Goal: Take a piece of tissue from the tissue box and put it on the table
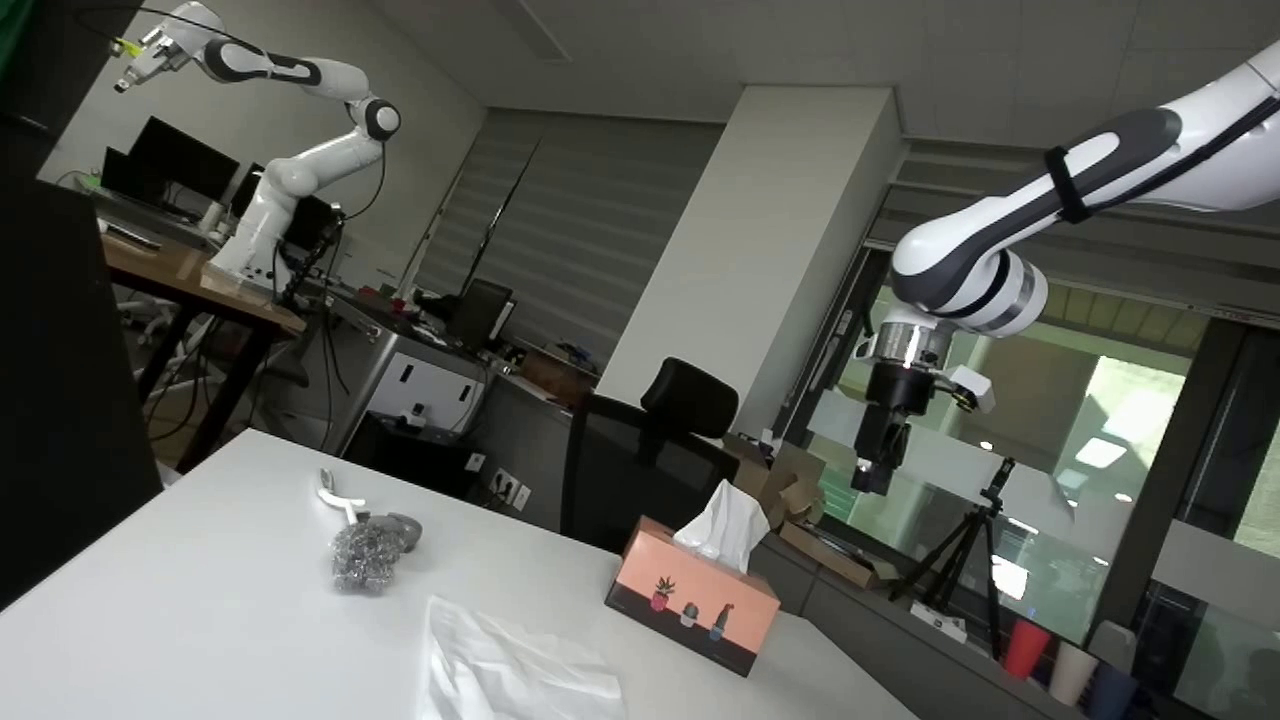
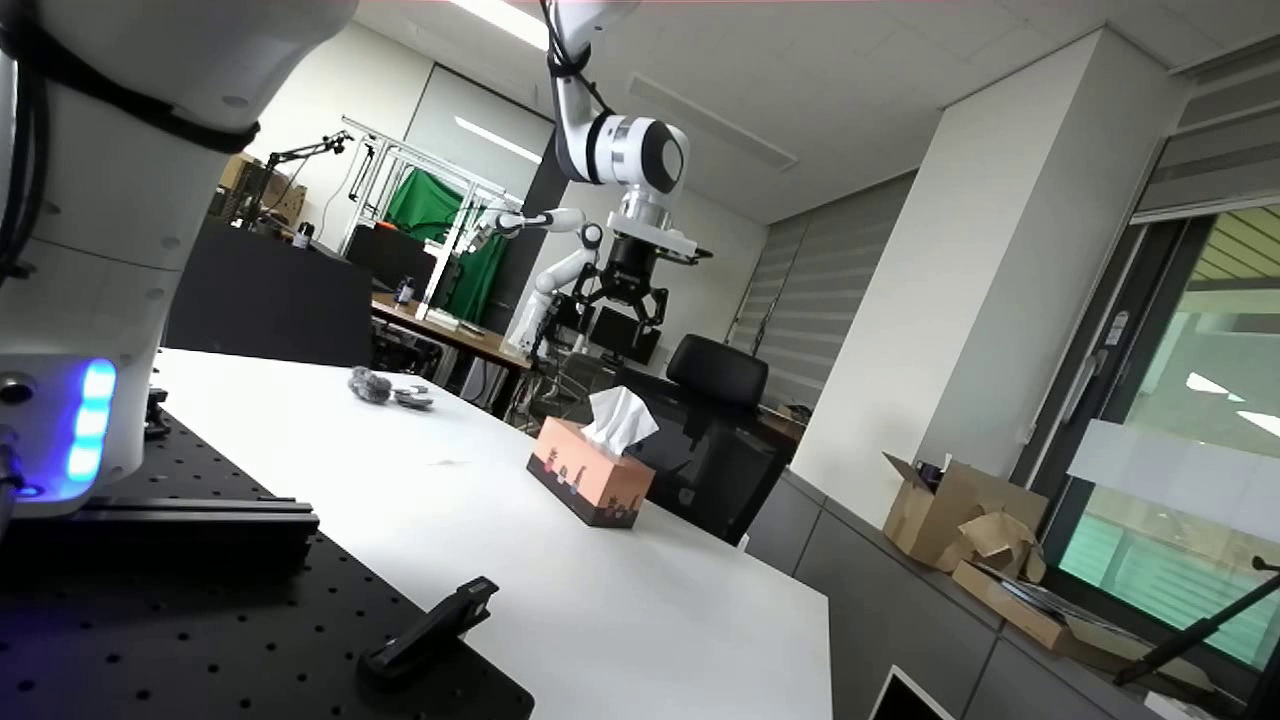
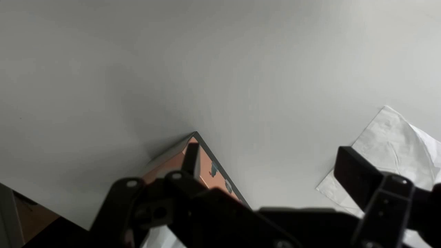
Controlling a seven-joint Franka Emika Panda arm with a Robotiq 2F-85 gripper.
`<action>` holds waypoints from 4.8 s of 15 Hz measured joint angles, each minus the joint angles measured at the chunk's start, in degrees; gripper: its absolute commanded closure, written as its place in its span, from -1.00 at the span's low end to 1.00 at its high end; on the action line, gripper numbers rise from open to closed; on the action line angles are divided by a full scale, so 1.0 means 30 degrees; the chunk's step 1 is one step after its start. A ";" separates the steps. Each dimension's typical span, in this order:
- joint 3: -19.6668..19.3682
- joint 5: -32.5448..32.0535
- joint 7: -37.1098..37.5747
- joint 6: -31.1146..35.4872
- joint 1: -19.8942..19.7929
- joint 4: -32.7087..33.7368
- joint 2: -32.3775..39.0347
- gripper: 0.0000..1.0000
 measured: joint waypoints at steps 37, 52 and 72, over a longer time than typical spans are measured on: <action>0.0918 0.0375 -1.4314 -0.3442 -0.3889 1.3451 0.7664 -1.00; 0.0984 0.0859 -1.5105 -0.0964 -0.3870 1.3440 0.8448 -1.00; 0.3760 0.5294 -2.0061 -0.1151 -0.3835 1.8593 1.4938 -0.32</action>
